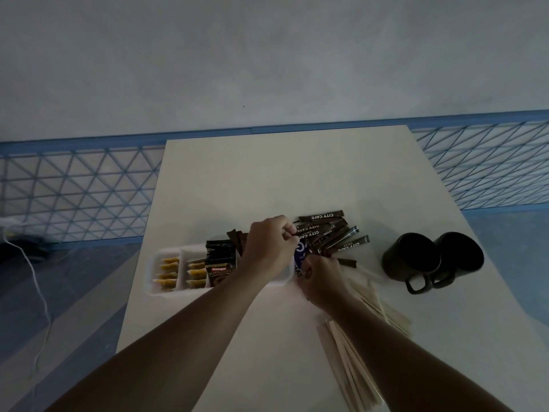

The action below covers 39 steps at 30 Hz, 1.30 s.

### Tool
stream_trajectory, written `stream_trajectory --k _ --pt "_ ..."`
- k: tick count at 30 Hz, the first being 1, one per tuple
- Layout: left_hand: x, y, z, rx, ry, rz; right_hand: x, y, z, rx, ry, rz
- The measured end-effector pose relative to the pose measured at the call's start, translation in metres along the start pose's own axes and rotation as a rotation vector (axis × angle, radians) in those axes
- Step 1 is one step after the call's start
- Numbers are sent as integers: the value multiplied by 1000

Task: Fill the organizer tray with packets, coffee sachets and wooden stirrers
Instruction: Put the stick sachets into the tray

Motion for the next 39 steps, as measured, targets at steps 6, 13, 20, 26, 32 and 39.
stream_trajectory --k 6,13,20,26,32,39 --pt "9 -18 7 -21 -6 17 10 -4 -5 -41 65 40" --pt "16 -46 17 -106 -79 -19 39 -18 -40 113 112 24" --pt "13 -72 43 -282 -259 -63 65 -26 -52 171 84 136" --pt "16 -92 61 -317 -312 -33 69 -29 -44 92 61 78" --pt "12 -108 80 -287 -275 -8 69 -32 -46 104 63 74" --pt "14 -119 96 -248 -243 0 69 -33 -47 38 93 12"
Point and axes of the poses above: each hand's wrist, its own y-axis away from the middle knuckle, its own z-axis out of the palm, x = y × z, the point moved 3 cm from there along -y, towards the middle knuckle, and after that the axes turned 3 degrees about y, right-handed, at the moved point
